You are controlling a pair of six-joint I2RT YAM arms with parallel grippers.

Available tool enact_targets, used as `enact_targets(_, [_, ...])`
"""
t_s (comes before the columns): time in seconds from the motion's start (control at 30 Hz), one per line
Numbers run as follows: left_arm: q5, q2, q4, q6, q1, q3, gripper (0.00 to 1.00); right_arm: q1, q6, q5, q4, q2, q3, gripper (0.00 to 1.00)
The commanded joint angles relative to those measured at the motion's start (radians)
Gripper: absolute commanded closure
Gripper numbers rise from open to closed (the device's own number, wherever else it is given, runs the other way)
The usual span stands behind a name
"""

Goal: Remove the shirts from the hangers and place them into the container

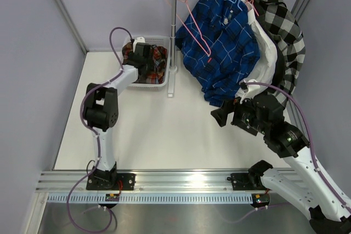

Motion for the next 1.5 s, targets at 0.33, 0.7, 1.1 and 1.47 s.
enact_targets(0.33, [0.154,-0.492,-0.148,0.116,0.001,0.113,0.01,-0.004,0.002,0.085,-0.077,0.045,0.287,0.01])
enact_targets(0.7, [0.186,-0.869,-0.335,0.155,0.002,-0.204,0.01,-0.099,-0.167,0.383,-0.138,0.441,0.781,0.01])
enact_targets(1.1, [0.243,-1.243,-0.257,0.203,0.002,-0.625,0.01,-0.391,-0.223,0.06,-0.062,0.766,0.965,0.03])
enact_targets(1.47, [0.176,-1.24,-0.26,0.193,0.002,-0.633,0.01,-0.455,-0.303,-0.038,-0.044,0.872,1.024,0.05])
